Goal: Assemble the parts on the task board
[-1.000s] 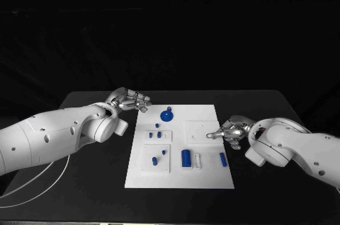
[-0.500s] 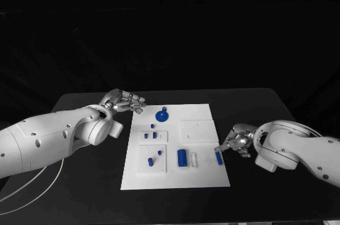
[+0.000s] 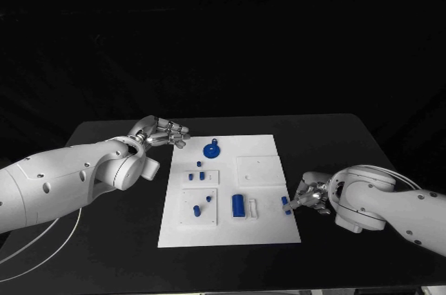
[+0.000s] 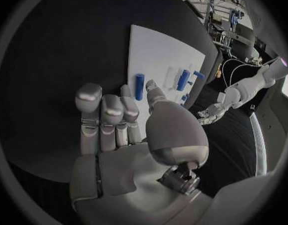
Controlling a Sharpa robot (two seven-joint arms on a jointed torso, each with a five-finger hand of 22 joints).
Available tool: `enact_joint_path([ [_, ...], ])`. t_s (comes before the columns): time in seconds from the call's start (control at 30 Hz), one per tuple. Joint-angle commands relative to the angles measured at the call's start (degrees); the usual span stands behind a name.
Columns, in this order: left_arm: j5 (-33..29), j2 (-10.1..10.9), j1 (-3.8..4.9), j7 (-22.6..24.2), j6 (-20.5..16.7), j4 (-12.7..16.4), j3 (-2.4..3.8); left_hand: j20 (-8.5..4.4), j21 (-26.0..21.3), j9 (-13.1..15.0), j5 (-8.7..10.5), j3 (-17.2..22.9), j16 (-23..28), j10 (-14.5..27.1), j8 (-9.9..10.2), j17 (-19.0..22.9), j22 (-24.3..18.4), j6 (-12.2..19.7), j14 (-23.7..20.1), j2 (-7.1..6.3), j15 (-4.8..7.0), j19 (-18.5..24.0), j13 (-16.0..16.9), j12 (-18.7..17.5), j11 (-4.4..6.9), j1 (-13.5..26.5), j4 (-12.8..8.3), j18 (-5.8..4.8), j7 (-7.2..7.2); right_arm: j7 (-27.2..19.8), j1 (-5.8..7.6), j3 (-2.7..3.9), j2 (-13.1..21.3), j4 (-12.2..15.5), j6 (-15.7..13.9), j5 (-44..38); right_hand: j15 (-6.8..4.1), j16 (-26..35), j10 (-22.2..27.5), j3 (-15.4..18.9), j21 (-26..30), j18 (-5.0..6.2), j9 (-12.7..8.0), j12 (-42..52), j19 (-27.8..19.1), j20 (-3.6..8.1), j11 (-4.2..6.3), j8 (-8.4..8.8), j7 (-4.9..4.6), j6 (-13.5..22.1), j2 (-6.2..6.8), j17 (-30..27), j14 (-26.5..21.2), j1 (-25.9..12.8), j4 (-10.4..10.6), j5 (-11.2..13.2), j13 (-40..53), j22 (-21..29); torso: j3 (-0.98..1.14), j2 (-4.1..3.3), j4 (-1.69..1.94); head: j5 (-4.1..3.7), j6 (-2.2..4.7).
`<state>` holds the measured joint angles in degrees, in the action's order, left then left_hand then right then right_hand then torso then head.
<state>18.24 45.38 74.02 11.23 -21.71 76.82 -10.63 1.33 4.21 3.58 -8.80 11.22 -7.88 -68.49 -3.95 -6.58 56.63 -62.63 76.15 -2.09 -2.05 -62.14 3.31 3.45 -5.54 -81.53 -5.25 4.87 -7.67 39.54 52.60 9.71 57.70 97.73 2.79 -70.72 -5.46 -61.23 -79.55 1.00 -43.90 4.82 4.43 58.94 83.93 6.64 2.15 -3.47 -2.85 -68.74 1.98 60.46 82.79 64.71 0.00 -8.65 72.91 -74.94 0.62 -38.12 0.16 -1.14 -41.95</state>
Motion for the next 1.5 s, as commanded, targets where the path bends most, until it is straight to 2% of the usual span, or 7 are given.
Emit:
enact_joint_path([
  [0.03, -0.3, 0.0, 0.02, 0.2, 0.7, 0.2, 0.03, -0.02, -0.2, 0.1, -0.04, 0.0, 0.0, 0.2, 0.3, -0.1, -0.1, 0.2, 0.1, 0.03, -0.43, -0.3, 0.0, 0.0, 0.05, 0.4, 0.5, -0.64, 0.23, 2.2, -0.28, -0.07, -0.4, -0.1, 1.5, -4.4, -0.04, -0.2, -0.5, -0.1, -0.1, -0.75, 0.1, 0.0, 3.3, 0.09, 0.10, -0.21, -0.06, -0.4, 0.46, 0.0, 0.3, -0.1, 0.4, 0.4, 0.0, -4.0, 0.02, 0.01, 0.04, 0.04, -0.04],
  [0.67, -0.3, 0.2, 0.02, 0.0, 1.0, 0.3, 0.02, 0.05, -0.3, 0.1, 0.05, -0.1, -0.1, 0.2, 0.3, -0.1, -0.7, 0.5, 0.1, -0.05, -0.47, -0.5, 0.0, 0.0, 0.05, 0.7, 1.1, -0.66, 0.24, 2.3, -0.90, -0.84, -3.0, -1.5, 0.3, -8.2, -0.12, 0.0, -0.6, -2.6, 0.0, -0.89, 0.1, -0.4, 3.3, 0.17, 0.25, -0.18, 0.14, -1.0, -0.10, -0.2, 0.3, -0.5, 1.4, 1.1, -0.3, -4.1, 0.00, 0.02, 0.01, 0.21, -0.33],
  [0.77, -0.3, 0.2, 0.02, 0.0, 1.1, 0.2, 0.02, 0.06, -0.3, 0.1, 0.03, 0.0, -0.1, 0.2, 0.3, -0.1, -1.1, 0.7, 0.1, -0.12, -0.48, -0.5, 0.0, 0.1, 0.04, 0.7, 1.3, -0.67, 0.17, 2.3, -0.90, -0.88, -3.2, -1.8, 0.1, -8.3, -0.24, 0.1, -0.6, -6.5, 0.0, -0.95, 0.0, -0.5, 3.3, 0.23, 0.34, -0.15, 0.30, -1.1, -0.33, -0.2, 0.3, 0.8, 0.9, 0.7, -0.4, -4.1, 0.00, 0.05, -0.02, 0.20, -0.32],
  [0.83, -0.3, 0.2, 0.02, -0.1, 1.1, 0.2, 0.02, 0.05, -0.3, 0.1, 0.03, 0.0, -0.1, 0.2, 0.4, -0.1, -1.1, 0.9, 0.1, -0.13, -0.48, -0.6, 0.0, 0.0, 0.03, 0.7, 1.4, -0.67, 0.12, 2.3, -0.91, -0.90, -3.4, -2.0, 0.0, -8.3, -0.41, 0.2, -0.5, -13.4, 0.1, -1.03, -0.2, -0.6, 3.3, 0.35, 0.48, -0.12, 0.41, -1.1, 0.49, -0.3, 0.3, 2.3, 0.0, 4.6, -0.4, -4.0, 0.01, 0.03, -0.02, 0.19, -0.32],
  [0.93, -0.3, 0.2, 0.02, -0.2, 1.2, 0.2, 0.02, 0.07, -0.3, 0.1, 0.02, 0.0, -0.1, 0.2, 0.3, -0.1, -1.3, 1.1, 0.1, -0.18, -0.48, -0.6, 0.0, 0.1, 0.00, 0.7, 1.5, -0.67, 0.08, 2.3, -0.91, -0.92, -3.5, -2.2, -0.3, -7.9, -0.30, 0.3, -0.4, -25.4, 0.2, -1.23, -0.2, -0.7, 3.3, 0.37, 0.51, -0.07, 0.67, -1.4, 3.08, -0.4, 0.3, -0.5, -3.9, 0.5, -0.4, -4.0, 0.02, 0.02, 0.01, 0.14, -0.35],
  [1.2, -0.3, 0.3, 0.02, -0.4, 1.3, 0.2, 0.02, 0.03, -0.3, 0.1, -0.01, 0.1, -0.1, 0.2, 0.3, -0.2, -1.5, 1.0, 0.1, -0.17, -0.47, -0.6, 0.0, 0.1, 0.03, 0.5, 1.5, -0.67, 0.10, 2.1, -0.92, -0.93, -3.1, -2.6, -3.0, -5.4, -0.23, 0.5, -0.8, -33.3, 0.0, -1.55, 0.4, -0.7, 3.2, 0.29, 0.78, -0.23, 0.43, -3.4, 0.47, -0.8, 0.4, -2.1, -11.6, -1.9, -0.4, -4.2, 0.02, 0.03, 0.02, 0.20, -0.34],
  [1.5, -0.3, 0.4, 0.02, -0.6, 1.3, 0.2, 0.00, 0.03, -0.3, 0.1, -0.01, 0.1, -0.1, 0.2, 0.3, -0.2, -1.5, 1.0, 0.1, -0.17, -0.47, -0.6, 0.0, 0.1, 0.03, 0.5, 1.5, -0.67, 0.10, 1.3, -0.91, -0.30, -1.6, -1.8, -6.1, -3.2, -0.15, 0.7, -1.0, -35.2, 0.1, -1.69, 0.1, -1.0, 3.2, 0.23, 0.81, -0.23, 0.57, -4.1, 0.10, -1.3, 0.4, -3.0, -13.1, 0.1, -0.7, -4.3, 0.00, 0.04, -0.04, 0.47, -0.16],
])
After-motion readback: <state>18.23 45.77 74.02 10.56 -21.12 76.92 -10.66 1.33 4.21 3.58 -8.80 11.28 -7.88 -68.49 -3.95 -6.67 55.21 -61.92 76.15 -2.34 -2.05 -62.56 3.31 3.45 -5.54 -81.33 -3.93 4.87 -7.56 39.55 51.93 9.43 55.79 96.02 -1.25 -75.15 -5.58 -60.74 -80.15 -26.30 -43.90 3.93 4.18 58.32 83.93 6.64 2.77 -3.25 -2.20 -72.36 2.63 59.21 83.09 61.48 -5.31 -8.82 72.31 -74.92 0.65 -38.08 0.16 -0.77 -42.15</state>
